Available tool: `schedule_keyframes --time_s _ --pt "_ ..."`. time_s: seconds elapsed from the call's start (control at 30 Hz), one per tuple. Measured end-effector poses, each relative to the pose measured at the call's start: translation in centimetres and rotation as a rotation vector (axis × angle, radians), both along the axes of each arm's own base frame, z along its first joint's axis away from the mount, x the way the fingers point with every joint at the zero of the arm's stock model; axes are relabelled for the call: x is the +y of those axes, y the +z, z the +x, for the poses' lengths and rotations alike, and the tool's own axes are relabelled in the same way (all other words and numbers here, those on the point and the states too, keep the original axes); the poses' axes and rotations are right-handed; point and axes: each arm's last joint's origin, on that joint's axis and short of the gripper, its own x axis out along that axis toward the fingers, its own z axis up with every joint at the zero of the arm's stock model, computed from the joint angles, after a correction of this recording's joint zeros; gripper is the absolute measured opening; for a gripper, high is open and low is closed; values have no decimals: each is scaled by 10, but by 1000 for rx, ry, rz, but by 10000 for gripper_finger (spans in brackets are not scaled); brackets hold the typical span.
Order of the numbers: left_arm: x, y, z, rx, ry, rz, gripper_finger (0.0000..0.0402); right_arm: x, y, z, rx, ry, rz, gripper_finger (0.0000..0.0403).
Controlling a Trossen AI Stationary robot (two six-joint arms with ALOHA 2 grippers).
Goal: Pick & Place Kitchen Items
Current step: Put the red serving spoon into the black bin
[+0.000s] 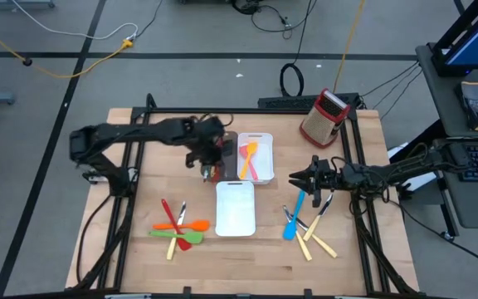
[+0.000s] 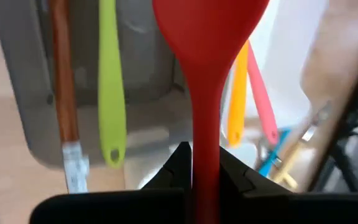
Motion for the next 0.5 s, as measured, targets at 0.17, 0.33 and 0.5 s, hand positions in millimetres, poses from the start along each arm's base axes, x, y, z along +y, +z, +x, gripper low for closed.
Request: schedule_keyframes --time_s 0.17,0.33,0.5 --pt "22 -9 21 66 -31 -15 22 0 -2 0 23 0 -3 93" --pt "41 -25 32 168 -70 -54 22 0 -2 0 24 0 -3 93" --pt "50 -28 34 222 -78 -70 22 0 -2 0 24 1 -3 93"
